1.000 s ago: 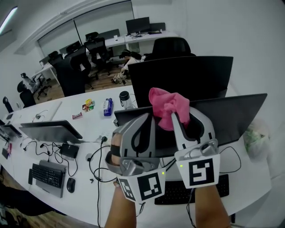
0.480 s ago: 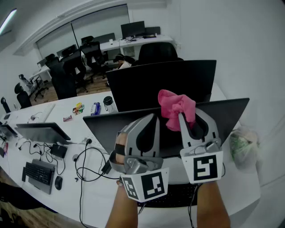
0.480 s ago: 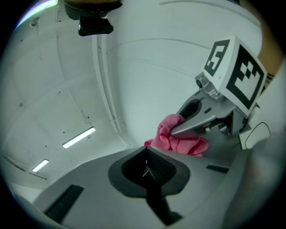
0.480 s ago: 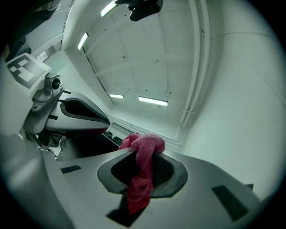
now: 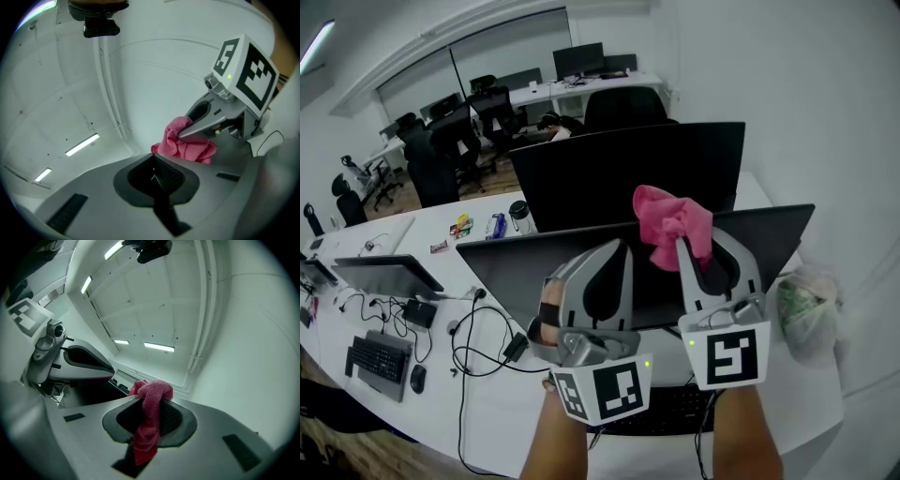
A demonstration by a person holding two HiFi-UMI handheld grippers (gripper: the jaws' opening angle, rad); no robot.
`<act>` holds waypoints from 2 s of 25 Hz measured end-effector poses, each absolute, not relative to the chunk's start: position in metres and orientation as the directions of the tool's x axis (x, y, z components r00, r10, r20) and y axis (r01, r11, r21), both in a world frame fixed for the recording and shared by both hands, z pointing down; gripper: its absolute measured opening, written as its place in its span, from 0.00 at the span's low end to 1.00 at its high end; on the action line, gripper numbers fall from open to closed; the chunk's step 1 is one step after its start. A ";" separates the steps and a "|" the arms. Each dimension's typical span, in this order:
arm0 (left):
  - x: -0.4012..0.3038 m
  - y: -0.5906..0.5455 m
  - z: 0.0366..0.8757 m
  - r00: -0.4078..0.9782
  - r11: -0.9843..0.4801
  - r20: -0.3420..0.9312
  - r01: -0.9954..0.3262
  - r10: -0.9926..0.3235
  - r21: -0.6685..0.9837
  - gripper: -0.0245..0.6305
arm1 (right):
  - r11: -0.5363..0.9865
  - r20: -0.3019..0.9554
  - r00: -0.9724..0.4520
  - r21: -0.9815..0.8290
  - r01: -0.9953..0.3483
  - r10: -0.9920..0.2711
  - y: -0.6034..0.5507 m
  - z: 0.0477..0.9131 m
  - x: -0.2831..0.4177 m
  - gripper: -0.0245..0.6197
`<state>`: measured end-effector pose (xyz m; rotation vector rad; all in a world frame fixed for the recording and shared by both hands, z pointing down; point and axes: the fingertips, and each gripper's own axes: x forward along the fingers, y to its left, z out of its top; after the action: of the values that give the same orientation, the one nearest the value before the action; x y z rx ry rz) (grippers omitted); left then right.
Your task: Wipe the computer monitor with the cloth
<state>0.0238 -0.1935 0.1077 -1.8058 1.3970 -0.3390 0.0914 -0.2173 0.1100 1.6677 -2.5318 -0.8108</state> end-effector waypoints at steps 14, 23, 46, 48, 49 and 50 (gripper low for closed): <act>0.022 -0.137 0.109 0.423 -0.131 -0.241 -0.681 -0.873 -0.721 0.05 | 0.375 -0.350 -0.455 0.274 -0.885 -0.819 -0.133 0.099 0.092 0.14; 0.022 -0.100 0.103 0.488 -0.160 -0.286 -0.687 -0.825 -0.709 0.05 | 0.379 -0.439 -0.450 0.243 -0.893 -0.778 -0.083 0.107 0.081 0.14; 0.021 -0.103 0.097 0.489 -0.163 -0.296 -0.696 -0.820 -0.699 0.05 | 0.311 -0.459 -0.444 0.338 -0.888 -0.769 -0.076 0.103 0.076 0.14; 0.021 -0.103 0.098 0.489 -0.165 -0.294 -0.697 -0.822 -0.698 0.05 | 0.313 -0.457 -0.444 0.336 -0.888 -0.771 -0.076 0.104 0.075 0.14; 0.020 -0.103 0.099 0.489 -0.167 -0.292 -0.697 -0.822 -0.697 0.05 | 0.314 -0.455 -0.444 0.335 -0.888 -0.772 -0.076 0.105 0.075 0.14; 0.020 -0.103 0.099 0.489 -0.168 -0.291 -0.698 -0.823 -0.696 0.05 | 0.315 -0.454 -0.445 0.335 -0.888 -0.772 -0.076 0.106 0.074 0.14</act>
<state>0.0201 -0.1027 0.0992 -1.9171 1.2602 -0.1926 0.0744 -0.0762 0.1058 1.7407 -2.7100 -0.9299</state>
